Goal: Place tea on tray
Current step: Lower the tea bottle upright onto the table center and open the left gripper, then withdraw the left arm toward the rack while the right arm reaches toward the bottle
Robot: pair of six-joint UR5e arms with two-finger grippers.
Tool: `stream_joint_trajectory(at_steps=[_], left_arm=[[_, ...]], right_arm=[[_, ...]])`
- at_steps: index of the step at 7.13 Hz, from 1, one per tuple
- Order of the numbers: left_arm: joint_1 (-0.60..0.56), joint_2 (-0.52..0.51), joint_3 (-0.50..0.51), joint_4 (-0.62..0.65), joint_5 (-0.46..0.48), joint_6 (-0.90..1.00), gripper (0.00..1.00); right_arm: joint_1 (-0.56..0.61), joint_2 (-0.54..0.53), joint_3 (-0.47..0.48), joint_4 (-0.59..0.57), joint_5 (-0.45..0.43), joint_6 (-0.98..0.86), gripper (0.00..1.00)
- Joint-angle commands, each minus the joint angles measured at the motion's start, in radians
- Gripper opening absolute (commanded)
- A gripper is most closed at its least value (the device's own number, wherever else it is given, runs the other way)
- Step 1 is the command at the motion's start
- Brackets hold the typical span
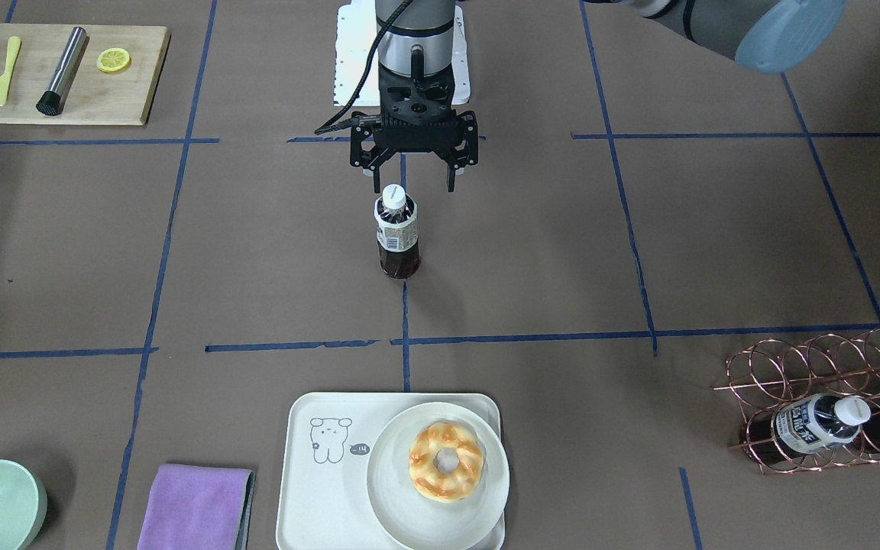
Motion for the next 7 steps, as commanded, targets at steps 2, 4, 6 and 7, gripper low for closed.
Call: stream_joint_trajectory(at_steps=[2, 4, 6, 7], left_arm=[[-0.089, 0.147, -0.209, 0.083, -0.128, 0.069, 1.0], [-0.159, 0.346, -0.375, 0.097, -0.13, 0.23, 1.0], [-0.219, 0.413, -0.481, 0.239, -0.155, 0.354, 1.0], [-0.247, 0.463, -0.529, 0.282, -0.164, 0.411, 1.0]], right_arm=[[-0.051, 0.099, 0.051, -0.001, -0.001, 0.123, 1.0], [-0.157, 0.185, 0.158, -0.011, -0.01, 0.406, 1.0], [-0.283, 0.21, 0.261, -0.012, -0.049, 0.64, 1.0], [-0.359, 0.212, 0.319, -0.014, -0.097, 0.744, 1.0]])
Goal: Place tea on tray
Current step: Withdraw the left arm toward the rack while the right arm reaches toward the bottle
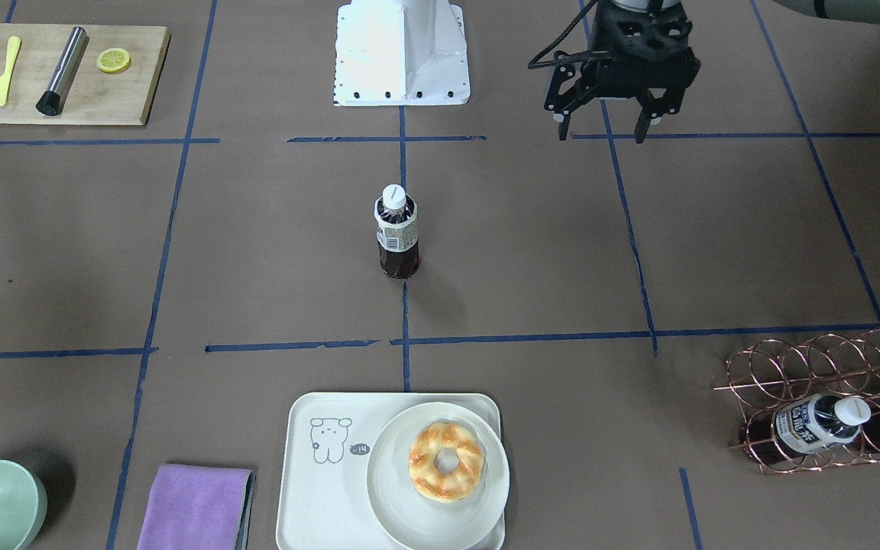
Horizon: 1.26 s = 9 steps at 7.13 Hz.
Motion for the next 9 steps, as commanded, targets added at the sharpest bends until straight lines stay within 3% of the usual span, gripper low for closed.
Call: stream_joint_trajectory(at_steps=[1, 4, 5, 6, 7, 8, 9], left_arm=[[-0.07, 0.136, -0.102, 0.071, -0.034, 0.125, 1.0], [-0.235, 0.319, -0.139, 0.068, -0.134, 0.384, 1.0], [-0.292, 0.373, -0.138, 0.065, -0.15, 0.485, 1.0], [-0.346, 0.407, -0.133, 0.062, -0.157, 0.564, 1.0], [-0.383, 0.427, -0.127, 0.062, -0.157, 0.615, 1.0], [-0.404, 0.456, -0.126, 0.06, -0.157, 0.659, 1.0], [-0.42, 0.493, -0.126, 0.057, -0.159, 0.692, 1.0]], right_arm=[[-0.149, 0.059, 0.088, -0.003, -0.064, 0.252, 1.0], [-0.346, 0.2, 0.1, -0.015, -0.112, 0.479, 1.0], [-0.398, 0.295, 0.108, -0.138, -0.162, 0.482, 1.0], [-0.495, 0.423, 0.122, -0.319, -0.288, 0.482, 1.0], [-0.638, 0.525, 0.119, -0.392, -0.47, 0.485, 1.0], [-0.721, 0.568, 0.102, -0.388, -0.554, 0.526, 1.0], [-0.751, 0.649, 0.033, -0.385, -0.56, 0.581, 1.0]])
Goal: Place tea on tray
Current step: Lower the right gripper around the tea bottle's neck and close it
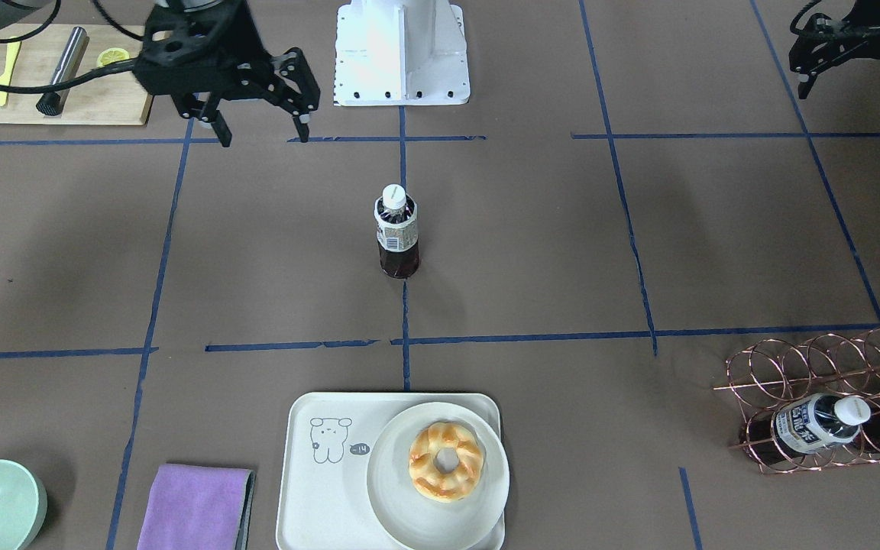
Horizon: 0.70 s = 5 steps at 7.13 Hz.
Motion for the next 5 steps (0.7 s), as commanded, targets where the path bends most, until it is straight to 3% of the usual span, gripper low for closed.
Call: stream_joint_trajectory(at_steps=[1, 2, 5], left_arm=[[-0.039, 0.057, 0.001, -0.005, -0.017, 0.062, 1.0], [-0.042, 0.057, 0.003, -0.005, -0.034, 0.062, 1.0], [-0.044, 0.057, 0.003, -0.005, -0.039, 0.061, 1.0]], right_arm=[[-0.109, 0.173, -0.156, -0.012, -0.089, 0.069, 1.0], [-0.141, 0.204, -0.21, -0.002, -0.139, 0.069, 1.0], [-0.141, 0.316, -0.437, 0.063, -0.173, 0.043, 1.0]])
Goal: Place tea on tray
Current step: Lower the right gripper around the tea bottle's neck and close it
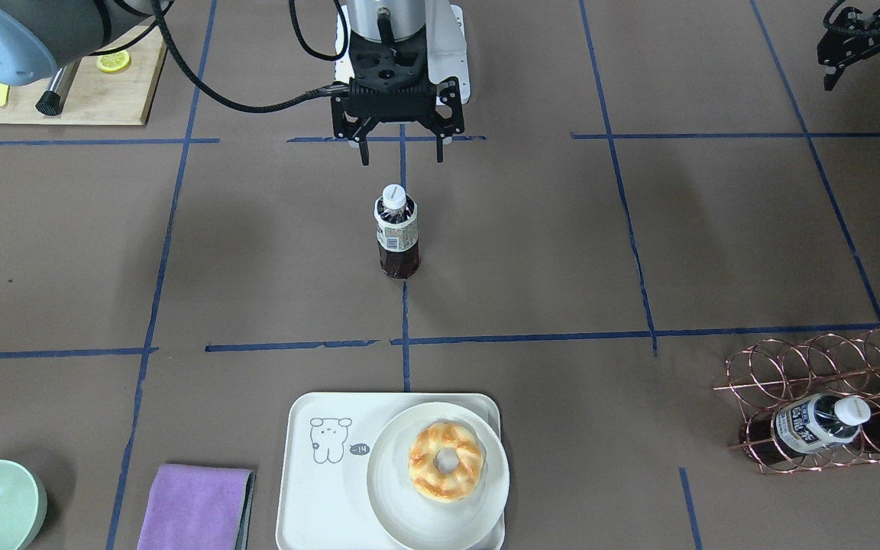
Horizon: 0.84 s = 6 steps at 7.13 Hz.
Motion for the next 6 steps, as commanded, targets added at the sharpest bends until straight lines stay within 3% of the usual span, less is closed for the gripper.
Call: stream_joint_trajectory(at_steps=[1, 6], left_arm=[[-0.001, 0.0, 0.002, 0.0, -0.002, 0.0, 1.0], [-0.001, -0.002, 0.003, -0.002, -0.002, 0.0, 1.0]], right_arm=[[0.002, 0.044, -0.091, 0.015, -0.019, -0.058, 1.0], [0.028, -0.031, -0.072, 0.073, -0.004, -0.125, 1.0]])
